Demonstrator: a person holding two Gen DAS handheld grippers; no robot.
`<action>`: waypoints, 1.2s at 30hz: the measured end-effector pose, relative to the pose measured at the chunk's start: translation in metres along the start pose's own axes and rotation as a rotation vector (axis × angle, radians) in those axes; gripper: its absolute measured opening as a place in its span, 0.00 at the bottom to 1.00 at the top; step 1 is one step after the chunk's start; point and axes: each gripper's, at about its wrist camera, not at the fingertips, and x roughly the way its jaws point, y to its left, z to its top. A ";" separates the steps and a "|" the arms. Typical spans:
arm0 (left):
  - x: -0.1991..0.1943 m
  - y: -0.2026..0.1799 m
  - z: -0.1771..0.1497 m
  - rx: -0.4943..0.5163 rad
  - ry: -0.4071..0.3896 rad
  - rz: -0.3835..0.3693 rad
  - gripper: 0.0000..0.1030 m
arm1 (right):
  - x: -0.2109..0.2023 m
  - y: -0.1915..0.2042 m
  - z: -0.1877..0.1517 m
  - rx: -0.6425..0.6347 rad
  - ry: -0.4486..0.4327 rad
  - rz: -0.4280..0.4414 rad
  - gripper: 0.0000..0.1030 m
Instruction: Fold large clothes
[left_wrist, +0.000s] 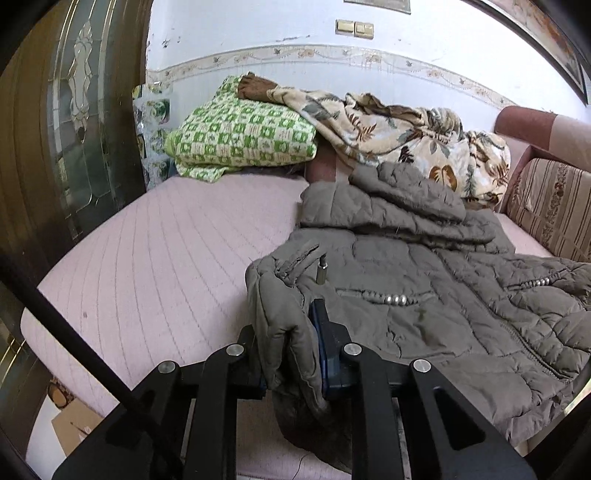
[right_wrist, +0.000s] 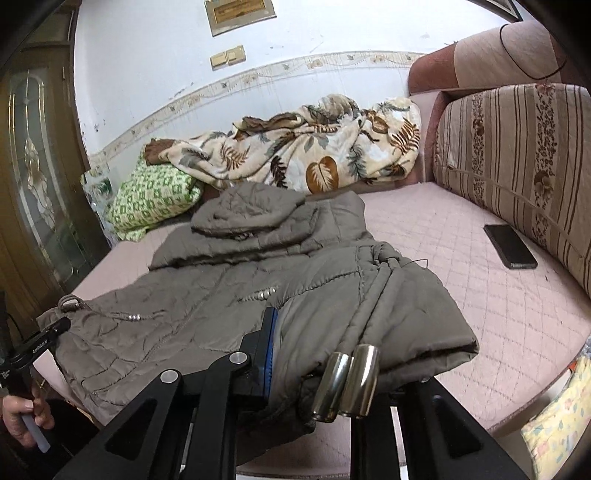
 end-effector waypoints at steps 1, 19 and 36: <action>0.000 -0.001 0.004 0.001 -0.006 -0.001 0.18 | -0.001 0.000 0.004 0.003 -0.008 0.007 0.19; 0.029 -0.024 0.141 0.030 -0.128 -0.047 0.19 | 0.024 -0.002 0.117 0.056 -0.112 0.082 0.19; 0.200 -0.051 0.287 -0.030 -0.085 0.006 0.48 | 0.197 -0.027 0.262 0.170 -0.031 0.091 0.19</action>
